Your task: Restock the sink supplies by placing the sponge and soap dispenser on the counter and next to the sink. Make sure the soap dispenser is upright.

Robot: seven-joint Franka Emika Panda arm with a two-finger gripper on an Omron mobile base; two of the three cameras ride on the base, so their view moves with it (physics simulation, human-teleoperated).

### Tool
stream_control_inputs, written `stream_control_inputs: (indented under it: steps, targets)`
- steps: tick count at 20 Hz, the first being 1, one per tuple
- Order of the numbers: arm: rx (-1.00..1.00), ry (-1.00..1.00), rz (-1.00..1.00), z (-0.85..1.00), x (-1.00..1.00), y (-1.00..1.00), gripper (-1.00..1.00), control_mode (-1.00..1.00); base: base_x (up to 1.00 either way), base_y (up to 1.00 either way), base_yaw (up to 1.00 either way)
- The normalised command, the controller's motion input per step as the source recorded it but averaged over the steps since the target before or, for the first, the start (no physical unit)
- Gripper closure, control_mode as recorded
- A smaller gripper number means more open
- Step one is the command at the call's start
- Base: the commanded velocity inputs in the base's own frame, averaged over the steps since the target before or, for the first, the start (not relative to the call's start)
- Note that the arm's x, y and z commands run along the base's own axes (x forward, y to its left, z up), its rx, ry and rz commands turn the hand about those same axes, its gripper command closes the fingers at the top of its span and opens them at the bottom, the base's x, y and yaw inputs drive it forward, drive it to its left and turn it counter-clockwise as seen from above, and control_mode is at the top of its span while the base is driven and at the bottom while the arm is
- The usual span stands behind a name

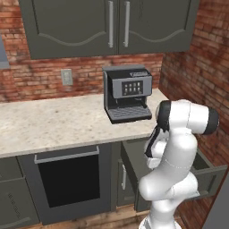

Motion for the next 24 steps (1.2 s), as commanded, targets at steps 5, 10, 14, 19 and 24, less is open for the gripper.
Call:
stream_control_inputs:
  steps: [5, 10, 14, 19, 24]
  targets:
    - [0.00, 0.00, 0.00, -0.34, 0.20, 0.00, -1.00, -1.00, 0.00, 0.00, 0.00]
    - [0.01, 0.00, 0.00, -0.22, 0.14, 0.00, -1.00, -1.00, 0.00, 0.00, 0.00]
    - [0.04, 0.00, 0.00, -0.08, 0.21, 0.00, -1.00, -1.00, 0.00, 0.00, 0.00]
    - [0.06, -0.01, 0.00, -0.02, 0.32, 0.00, -1.00, -1.00, 0.00, 0.00, 0.00]
    - [0.05, 0.00, 0.00, -0.08, 0.22, 0.00, -1.00, -1.00, 0.00, 0.00, 0.00]
